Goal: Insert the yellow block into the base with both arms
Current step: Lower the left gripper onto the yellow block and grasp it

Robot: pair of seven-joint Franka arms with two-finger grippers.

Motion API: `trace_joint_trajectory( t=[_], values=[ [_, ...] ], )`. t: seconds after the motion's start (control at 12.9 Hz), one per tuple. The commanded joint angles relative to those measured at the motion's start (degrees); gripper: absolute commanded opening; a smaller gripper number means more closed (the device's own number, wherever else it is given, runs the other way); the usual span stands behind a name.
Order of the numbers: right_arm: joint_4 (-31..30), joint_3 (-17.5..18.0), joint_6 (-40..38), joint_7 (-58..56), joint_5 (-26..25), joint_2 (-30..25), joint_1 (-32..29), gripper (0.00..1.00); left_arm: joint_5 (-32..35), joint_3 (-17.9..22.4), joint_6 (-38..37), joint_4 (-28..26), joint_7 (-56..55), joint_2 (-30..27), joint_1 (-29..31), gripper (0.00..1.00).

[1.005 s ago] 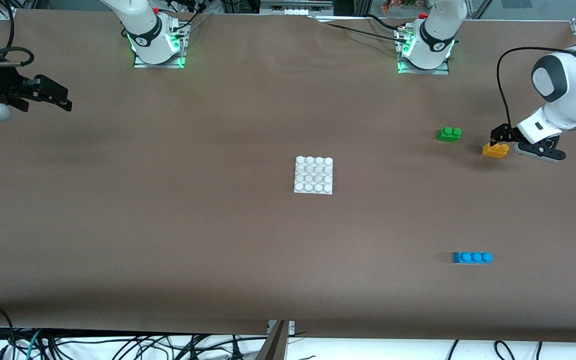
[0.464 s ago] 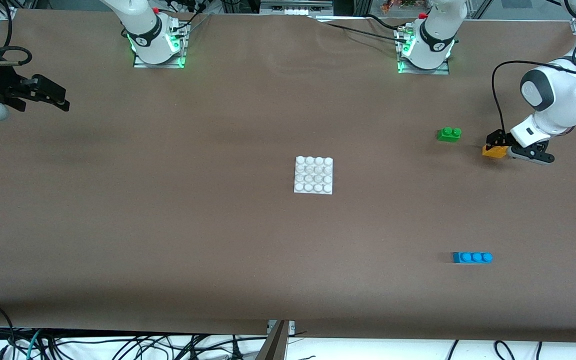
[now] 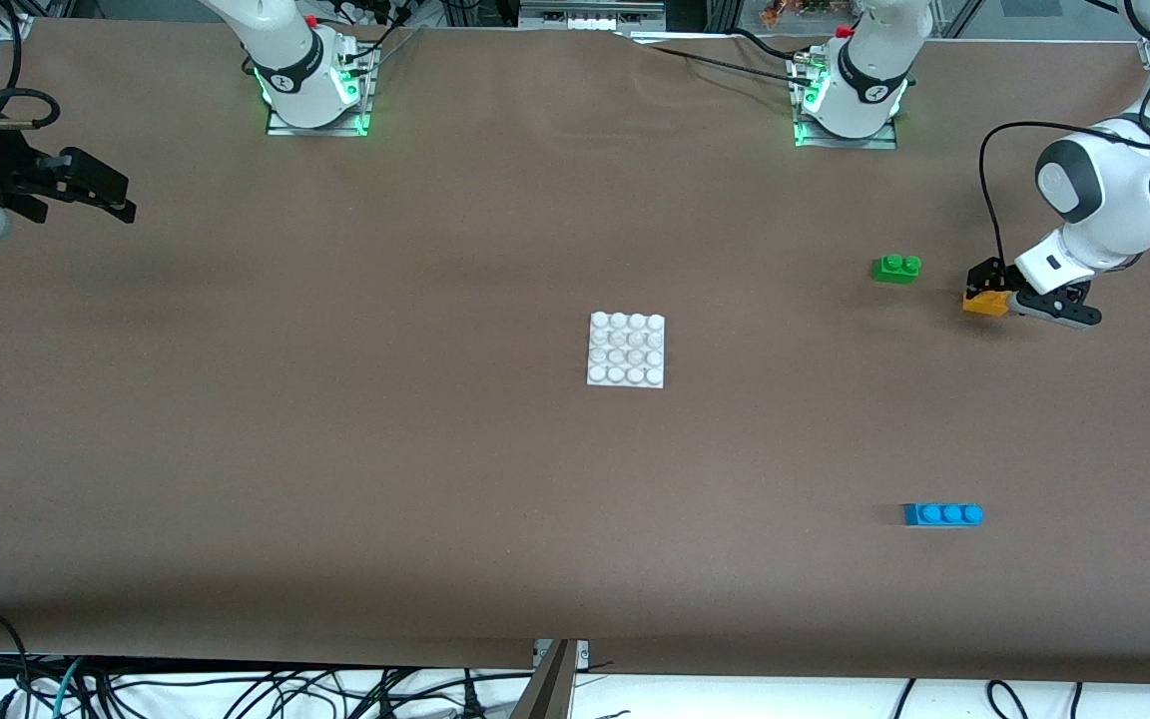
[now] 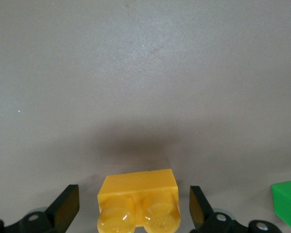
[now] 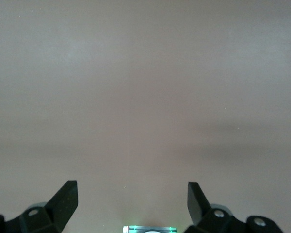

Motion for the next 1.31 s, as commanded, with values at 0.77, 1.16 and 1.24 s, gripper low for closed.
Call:
trace_joint_trajectory(
  t=[0.77, 1.16, 1.24],
  values=[
    [1.53, 0.07, -0.15, 1.05, -1.00, 1.83, -0.49, 1.00, -1.30, -0.42, -2.79, -1.14, 1.58, -2.29, 0.51, 0.91],
    [1.53, 0.16, 0.20, 1.05, -0.91, 1.83, -0.32, 1.00, -1.21, -0.42, -2.88, -1.14, 1.84, -2.91, 0.42, 0.42],
    [1.53, 0.07, 0.20, 1.05, -0.91, 1.83, -0.32, 1.00, -1.21, -0.51, -2.96, -1.05, 1.84, -3.08, 0.42, 0.38]
  ],
)
